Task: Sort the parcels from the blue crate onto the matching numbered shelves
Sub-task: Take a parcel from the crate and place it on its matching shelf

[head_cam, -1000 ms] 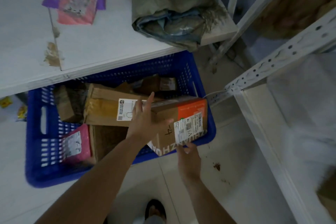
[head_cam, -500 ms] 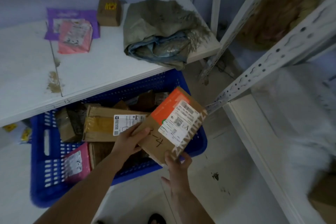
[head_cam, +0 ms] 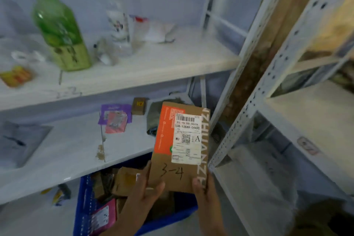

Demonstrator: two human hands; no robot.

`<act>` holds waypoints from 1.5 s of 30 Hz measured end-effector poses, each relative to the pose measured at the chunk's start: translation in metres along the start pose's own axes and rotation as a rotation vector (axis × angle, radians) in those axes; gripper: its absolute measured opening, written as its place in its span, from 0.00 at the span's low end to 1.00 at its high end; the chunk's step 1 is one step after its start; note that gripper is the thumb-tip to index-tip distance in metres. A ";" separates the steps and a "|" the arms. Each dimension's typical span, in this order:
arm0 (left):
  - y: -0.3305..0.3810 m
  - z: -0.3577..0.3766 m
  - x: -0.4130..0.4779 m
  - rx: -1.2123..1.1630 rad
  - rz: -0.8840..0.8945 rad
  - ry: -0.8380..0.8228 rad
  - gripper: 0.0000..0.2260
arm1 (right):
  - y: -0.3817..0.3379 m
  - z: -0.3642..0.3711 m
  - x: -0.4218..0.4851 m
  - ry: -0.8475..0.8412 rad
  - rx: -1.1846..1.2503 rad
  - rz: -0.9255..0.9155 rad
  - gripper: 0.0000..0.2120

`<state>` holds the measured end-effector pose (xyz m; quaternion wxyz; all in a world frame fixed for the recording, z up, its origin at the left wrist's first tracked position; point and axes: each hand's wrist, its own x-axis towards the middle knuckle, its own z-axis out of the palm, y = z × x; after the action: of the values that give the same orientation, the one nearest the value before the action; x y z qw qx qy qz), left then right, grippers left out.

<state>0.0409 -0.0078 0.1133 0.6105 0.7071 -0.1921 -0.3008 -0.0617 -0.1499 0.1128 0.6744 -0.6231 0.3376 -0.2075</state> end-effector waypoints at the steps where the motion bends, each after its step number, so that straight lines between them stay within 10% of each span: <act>1: 0.024 -0.001 -0.014 0.066 0.043 0.032 0.30 | -0.026 -0.001 -0.015 0.014 -0.017 -0.076 0.24; 13: 0.362 -0.023 -0.227 0.154 0.953 0.308 0.27 | -0.380 -0.045 -0.282 0.155 -0.315 -0.910 0.34; 20: 0.481 0.021 -0.348 0.050 1.251 0.009 0.32 | -0.470 -0.114 -0.426 0.532 -0.448 -1.171 0.37; 45: 0.538 0.452 -0.592 -0.318 1.269 -0.836 0.30 | -0.474 -0.463 -0.750 1.235 -0.787 -0.919 0.26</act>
<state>-0.6474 -0.0651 0.7195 0.6369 0.1935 -0.7291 -0.1594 -0.8395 -0.0141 0.7272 -0.0452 -0.6616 0.4055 -0.6291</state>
